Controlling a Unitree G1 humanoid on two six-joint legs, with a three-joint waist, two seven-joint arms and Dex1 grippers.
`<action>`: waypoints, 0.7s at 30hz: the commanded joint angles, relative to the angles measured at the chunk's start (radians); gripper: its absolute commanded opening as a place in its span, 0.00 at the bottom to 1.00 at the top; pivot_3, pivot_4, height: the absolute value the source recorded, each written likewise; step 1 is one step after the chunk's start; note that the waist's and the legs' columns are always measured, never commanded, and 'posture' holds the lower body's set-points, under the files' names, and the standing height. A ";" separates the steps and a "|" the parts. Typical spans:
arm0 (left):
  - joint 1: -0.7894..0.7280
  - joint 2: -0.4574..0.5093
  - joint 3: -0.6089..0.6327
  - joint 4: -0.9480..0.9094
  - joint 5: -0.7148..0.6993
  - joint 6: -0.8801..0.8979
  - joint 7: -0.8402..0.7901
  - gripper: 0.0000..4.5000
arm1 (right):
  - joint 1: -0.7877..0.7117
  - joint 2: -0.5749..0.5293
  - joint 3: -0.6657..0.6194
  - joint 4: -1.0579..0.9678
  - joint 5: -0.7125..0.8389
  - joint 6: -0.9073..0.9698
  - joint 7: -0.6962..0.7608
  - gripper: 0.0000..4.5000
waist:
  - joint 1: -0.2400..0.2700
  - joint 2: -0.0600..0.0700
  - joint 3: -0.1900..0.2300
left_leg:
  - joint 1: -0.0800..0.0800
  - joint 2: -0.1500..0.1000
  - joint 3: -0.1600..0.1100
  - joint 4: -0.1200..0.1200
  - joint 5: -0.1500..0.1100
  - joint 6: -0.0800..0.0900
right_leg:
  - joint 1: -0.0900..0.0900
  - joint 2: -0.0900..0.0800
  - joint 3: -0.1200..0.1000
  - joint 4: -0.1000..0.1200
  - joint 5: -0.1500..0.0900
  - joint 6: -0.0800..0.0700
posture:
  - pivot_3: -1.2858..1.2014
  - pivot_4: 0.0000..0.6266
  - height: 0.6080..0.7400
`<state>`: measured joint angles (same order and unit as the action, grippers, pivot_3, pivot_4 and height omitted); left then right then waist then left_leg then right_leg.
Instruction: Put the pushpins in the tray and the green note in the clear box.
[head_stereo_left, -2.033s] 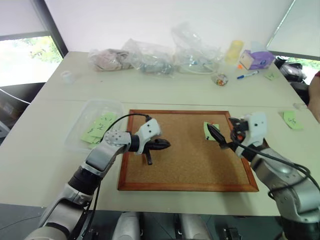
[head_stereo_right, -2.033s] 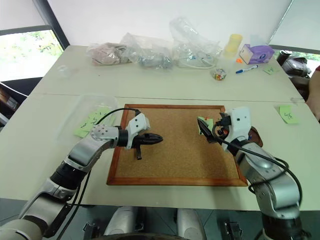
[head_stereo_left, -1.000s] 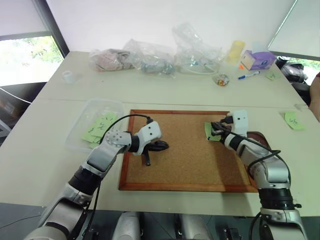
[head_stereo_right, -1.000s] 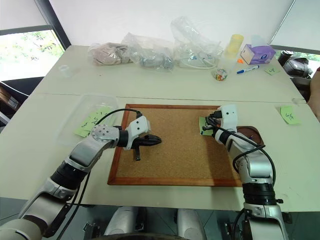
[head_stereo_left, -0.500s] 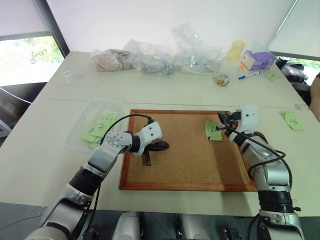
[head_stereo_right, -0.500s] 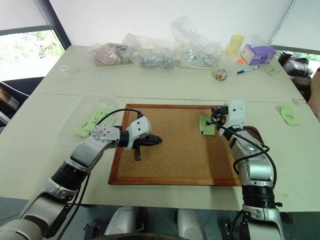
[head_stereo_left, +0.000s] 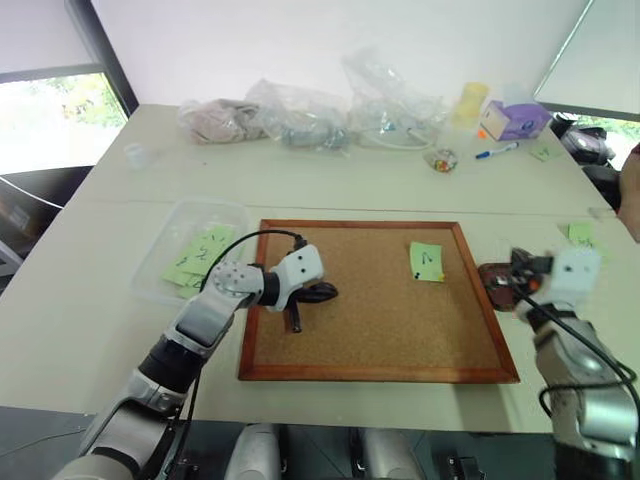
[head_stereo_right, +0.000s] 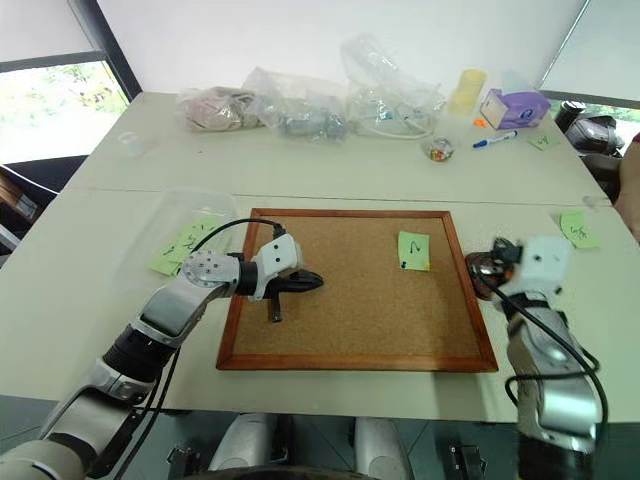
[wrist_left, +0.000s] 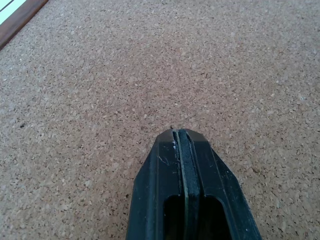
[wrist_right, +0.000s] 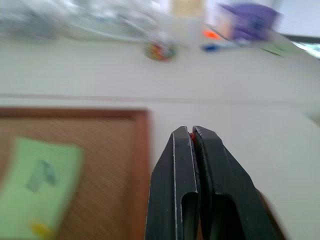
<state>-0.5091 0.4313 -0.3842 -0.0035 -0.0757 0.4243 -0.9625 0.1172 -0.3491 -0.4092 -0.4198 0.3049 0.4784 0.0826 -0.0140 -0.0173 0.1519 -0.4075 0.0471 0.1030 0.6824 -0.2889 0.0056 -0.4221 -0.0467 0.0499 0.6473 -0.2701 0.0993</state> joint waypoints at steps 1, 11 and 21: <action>0.007 -0.008 -0.027 0.018 0.009 -0.004 -0.012 0.00 | 0.020 0.018 -0.005 -0.064 0.001 0.031 -0.017 0.01 | -0.001 0.001 -0.001 | 0.000 0.000 0.000 0.000 0.000 0.000 | 0.000 0.000 0.000 0.000 0.000 0.000 | 0.52 0.24 0.98; -0.009 -0.031 -0.036 0.055 0.020 -0.025 -0.021 0.00 | -0.016 0.018 -0.009 0.073 -0.012 -0.001 0.002 0.21 | 0.005 0.002 -0.002 | 0.000 -0.001 -0.001 0.000 0.000 0.000 | 0.001 0.000 0.000 -0.001 0.000 0.000 | 0.52 0.24 0.98; -0.007 -0.034 -0.027 0.057 0.022 -0.026 -0.015 0.00 | -0.031 0.018 -0.008 0.091 -0.016 -0.011 0.002 0.99 | 0.004 0.002 -0.002 | 0.000 -0.001 -0.001 0.000 0.000 0.000 | 0.001 0.000 0.001 -0.001 0.000 0.000 | 0.52 0.24 0.98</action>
<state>-0.5211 0.4090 -0.3860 0.0378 -0.0686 0.3967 -0.9798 0.0994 -0.3282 -0.4024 -0.3182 0.2959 0.4919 0.0860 -0.0095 -0.0153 0.1502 -0.4076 0.0463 0.1023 0.6829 -0.2889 0.0057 -0.4209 -0.0469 0.0504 0.6468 -0.2702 0.0991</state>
